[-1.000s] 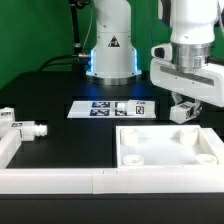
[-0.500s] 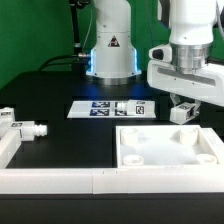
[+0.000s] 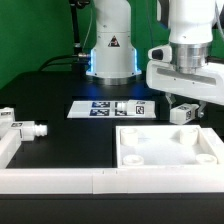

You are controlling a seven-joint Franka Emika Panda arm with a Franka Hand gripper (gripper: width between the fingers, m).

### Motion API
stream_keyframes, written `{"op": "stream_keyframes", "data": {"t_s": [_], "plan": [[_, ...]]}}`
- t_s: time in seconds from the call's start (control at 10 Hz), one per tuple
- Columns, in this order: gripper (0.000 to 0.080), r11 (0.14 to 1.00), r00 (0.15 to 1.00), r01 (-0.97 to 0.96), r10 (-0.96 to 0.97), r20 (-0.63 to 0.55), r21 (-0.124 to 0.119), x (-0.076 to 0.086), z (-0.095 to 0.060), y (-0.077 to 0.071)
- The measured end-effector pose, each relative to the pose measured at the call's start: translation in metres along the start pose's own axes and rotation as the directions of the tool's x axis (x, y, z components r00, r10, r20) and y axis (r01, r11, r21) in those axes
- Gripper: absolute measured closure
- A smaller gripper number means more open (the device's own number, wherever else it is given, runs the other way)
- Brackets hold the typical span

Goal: Assemble one leg

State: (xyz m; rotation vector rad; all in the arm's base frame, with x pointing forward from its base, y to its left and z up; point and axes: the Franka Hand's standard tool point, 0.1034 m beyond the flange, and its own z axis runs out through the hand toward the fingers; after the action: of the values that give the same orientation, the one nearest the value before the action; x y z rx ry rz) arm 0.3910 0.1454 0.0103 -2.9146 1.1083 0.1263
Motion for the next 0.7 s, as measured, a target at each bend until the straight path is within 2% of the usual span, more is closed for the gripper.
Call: {"op": "stream_keyframes", "data": {"t_s": [0.1,0.3,0.5,0.6,0.7], "plan": [[0.0201,1.000,1.000,0.008,-0.008,0.018,0.006,0.009,-0.007,0.002],[0.0153,0.999,0.995,0.001,-0.005,0.098,0.041,0.038,-0.028,0.010],[0.0150,0.998,0.980,0.015,-0.027,0.198,0.061,0.059,-0.041,0.010],[0.0150,0.998,0.952,-0.009,-0.010,0.307,0.061,0.068,-0.044,0.007],[0.0150,0.999,0.918,-0.023,0.003,0.396,0.045,0.075,-0.044,0.002]]}}
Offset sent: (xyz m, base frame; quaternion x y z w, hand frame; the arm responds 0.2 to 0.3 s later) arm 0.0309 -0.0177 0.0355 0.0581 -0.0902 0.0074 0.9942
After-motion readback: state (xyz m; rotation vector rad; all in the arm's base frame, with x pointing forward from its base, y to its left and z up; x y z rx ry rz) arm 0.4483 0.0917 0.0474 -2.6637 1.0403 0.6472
